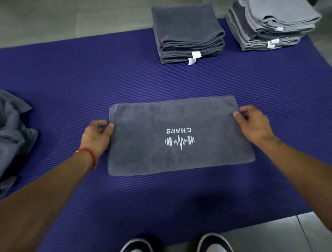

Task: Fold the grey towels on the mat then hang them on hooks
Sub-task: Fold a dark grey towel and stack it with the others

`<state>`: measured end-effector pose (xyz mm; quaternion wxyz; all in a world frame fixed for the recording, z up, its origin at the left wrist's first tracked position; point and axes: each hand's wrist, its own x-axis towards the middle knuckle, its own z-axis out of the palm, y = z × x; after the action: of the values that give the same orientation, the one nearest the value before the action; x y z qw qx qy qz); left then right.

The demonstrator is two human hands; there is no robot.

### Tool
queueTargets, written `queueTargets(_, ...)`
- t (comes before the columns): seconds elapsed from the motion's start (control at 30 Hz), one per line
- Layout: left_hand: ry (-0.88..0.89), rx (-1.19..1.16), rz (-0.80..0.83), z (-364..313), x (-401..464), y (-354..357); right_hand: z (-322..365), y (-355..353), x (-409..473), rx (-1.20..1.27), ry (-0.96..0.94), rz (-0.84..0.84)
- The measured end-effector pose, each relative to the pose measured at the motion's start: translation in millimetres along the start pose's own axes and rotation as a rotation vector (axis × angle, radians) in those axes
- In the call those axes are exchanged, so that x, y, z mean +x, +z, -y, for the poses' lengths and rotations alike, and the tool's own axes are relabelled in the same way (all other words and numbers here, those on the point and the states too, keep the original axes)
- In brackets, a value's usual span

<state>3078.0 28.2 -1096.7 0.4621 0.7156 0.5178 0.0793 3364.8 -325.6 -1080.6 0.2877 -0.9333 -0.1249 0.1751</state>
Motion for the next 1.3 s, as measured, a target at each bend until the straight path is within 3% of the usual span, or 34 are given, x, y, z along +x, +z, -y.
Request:
queueTargets(0.23,-0.015,0.058,0.048,17.8,-59.0,-6.8,-18.2,5.7,-19.9,-0.020,0.041,-0.074)
queueTargets(0.43,0.090,0.172,0.073,22.7,-87.0,-9.1,-15.0,7.0,-21.6,-0.088,0.080,-0.075)
queueTargets(0.6,0.184,0.300,-0.027,16.3,-88.6,-0.4,-2.2,5.7,-16.5,-0.240,0.216,-0.049)
queueTargets(0.67,0.303,0.446,-0.095,12.8,-90.2,4.1,0.9,3.1,-15.1,-0.231,0.263,0.006)
queueTargets(0.73,0.571,0.734,-0.155,5.2,-95.5,12.2,4.3,0.3,-13.5,-0.193,0.276,0.056)
queueTargets(0.8,0.837,0.875,-0.075,-6.1,-101.6,28.1,10.7,-0.5,-14.5,-0.169,0.278,0.083)
queueTargets(0.87,0.961,0.942,0.109,-16.3,-101.9,53.1,14.3,0.0,-15.8,-0.187,0.252,0.078)
queueTargets(0.93,0.983,1.021,0.251,-14.3,-96.5,76.0,16.9,1.6,-19.0,-0.219,0.218,0.043)
queueTargets(1.03,0.952,1.043,0.325,-6.4,-88.8,86.4,16.3,-0.2,-21.9,-0.233,0.187,0.005)
queueTargets(1.2,0.928,1.028,0.350,-8.9,-86.8,84.5,16.6,-25.8,-21.6,0.308,0.279,0.177)
queueTargets(1.3,0.871,0.984,0.367,-17.8,-89.7,86.0,14.6,-40.1,-19.5,0.373,0.204,0.307)
